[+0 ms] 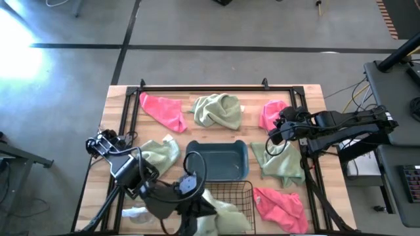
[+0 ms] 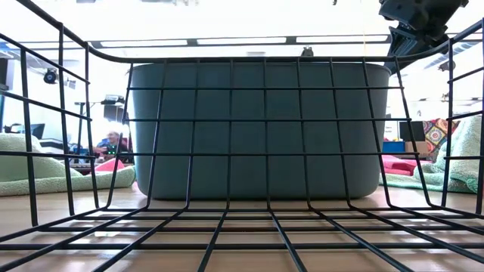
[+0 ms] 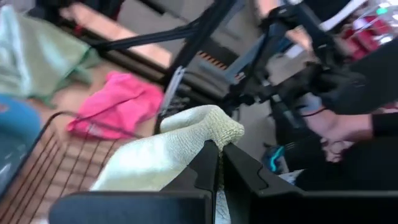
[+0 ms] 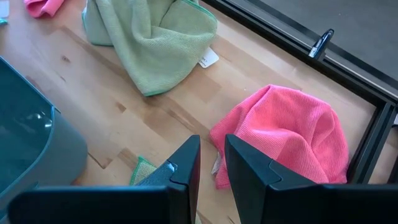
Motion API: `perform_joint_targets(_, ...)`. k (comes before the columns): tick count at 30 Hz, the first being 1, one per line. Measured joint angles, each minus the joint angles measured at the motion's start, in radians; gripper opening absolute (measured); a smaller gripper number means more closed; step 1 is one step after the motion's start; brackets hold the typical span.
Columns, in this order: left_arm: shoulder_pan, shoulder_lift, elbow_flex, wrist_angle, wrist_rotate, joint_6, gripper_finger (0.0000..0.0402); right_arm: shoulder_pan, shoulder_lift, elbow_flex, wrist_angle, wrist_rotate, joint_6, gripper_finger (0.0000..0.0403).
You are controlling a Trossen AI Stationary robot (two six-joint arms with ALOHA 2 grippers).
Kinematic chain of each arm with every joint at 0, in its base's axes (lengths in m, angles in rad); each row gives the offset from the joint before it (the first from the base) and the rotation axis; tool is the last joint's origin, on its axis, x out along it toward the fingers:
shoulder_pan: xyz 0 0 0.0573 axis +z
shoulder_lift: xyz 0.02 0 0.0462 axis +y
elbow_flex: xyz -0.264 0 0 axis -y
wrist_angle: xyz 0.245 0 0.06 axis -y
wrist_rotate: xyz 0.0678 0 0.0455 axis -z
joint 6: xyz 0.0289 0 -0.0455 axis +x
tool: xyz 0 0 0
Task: Sort microfiber towel by color & place in baskets
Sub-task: Put the top left green microfiber towel into the mesh storage bin
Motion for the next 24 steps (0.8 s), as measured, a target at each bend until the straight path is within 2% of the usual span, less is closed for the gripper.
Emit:
perform_joint_targets(9, 0.000, 0.001, 0.000, -0.045, -0.012, 0.031, 0.0000, 0.000, 0.000, 0.000, 0.000, 0.000, 0.000, 0.0068)
perform_joint_targets(12, 0.000, 0.002, -0.003, -0.049, -0.075, 0.031, 0.0000, 0.000, 0.000, 0.000, 0.000, 0.000, 0.000, 0.0068)
perform_joint_targets(15, 0.001, 0.002, -0.003, -0.048, -0.079, 0.031, 0.0004, 0.000, 0.000, 0.000, 0.000, 0.000, 0.000, 0.0068)
perform_joint_targets(24, 0.001, 0.002, -0.003, -0.043, -0.077, 0.023, 0.0064, 0.000, 0.000, 0.000, 0.000, 0.000, -0.039, 0.0068)
